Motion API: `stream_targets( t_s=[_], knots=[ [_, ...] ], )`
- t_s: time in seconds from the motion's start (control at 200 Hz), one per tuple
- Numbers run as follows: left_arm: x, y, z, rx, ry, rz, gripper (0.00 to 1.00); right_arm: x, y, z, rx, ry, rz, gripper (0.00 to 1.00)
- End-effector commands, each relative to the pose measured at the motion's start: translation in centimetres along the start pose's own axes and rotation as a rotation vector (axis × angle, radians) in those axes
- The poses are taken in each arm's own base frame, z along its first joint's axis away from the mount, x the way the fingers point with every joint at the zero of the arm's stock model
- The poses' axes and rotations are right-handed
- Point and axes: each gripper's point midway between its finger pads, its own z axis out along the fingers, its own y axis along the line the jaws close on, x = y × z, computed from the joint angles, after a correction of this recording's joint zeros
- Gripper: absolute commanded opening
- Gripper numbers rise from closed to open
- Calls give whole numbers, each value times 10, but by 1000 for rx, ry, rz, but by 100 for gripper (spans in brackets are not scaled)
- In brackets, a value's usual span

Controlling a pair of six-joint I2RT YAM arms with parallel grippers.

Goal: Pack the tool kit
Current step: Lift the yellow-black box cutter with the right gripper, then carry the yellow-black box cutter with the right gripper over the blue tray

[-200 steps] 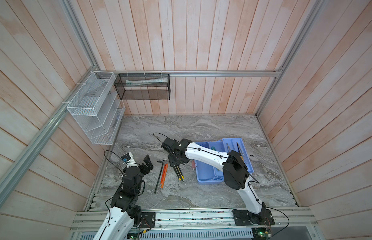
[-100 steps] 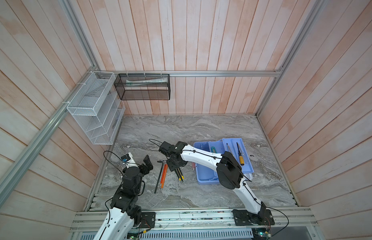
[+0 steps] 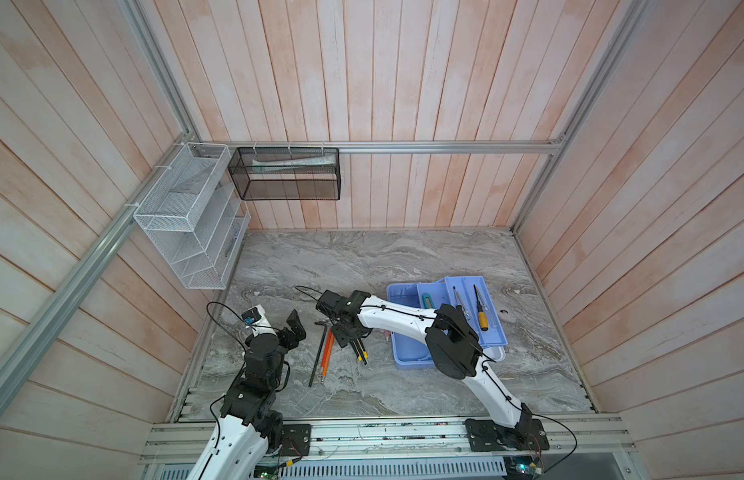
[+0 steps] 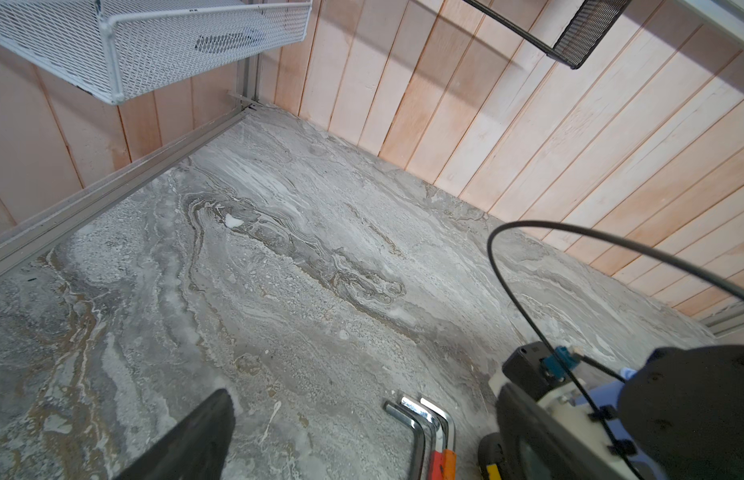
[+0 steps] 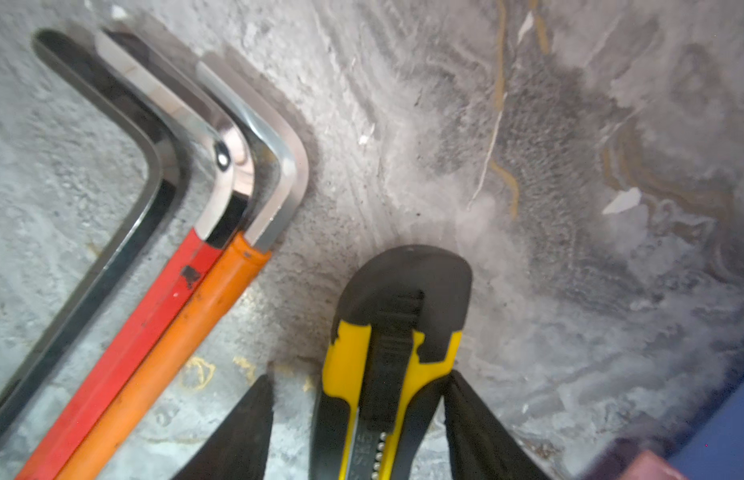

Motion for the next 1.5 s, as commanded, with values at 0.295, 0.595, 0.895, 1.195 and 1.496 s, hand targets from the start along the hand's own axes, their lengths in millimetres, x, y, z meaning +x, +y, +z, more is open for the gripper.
stream_targets(
  t_s=[0.295,0.595,0.895,1.195,1.496],
  knots=[
    [5,5,1,-16,4,1,100,31,-15,12,4,-10,-48,35],
    [6,6,1,-17,6,3,100,18,-3,-9,-93,-73,-101,19],
    [5,5,1,-16,5,3,100,-7,-15,-43,-178,-169,-94,8],
    [5,3,2,-7,10,9,100,-37,-24,-76,-173,-220,-77,5],
    [6,3,2,-7,11,10,100,-55,-53,-124,-152,-261,25,3]
  ],
)
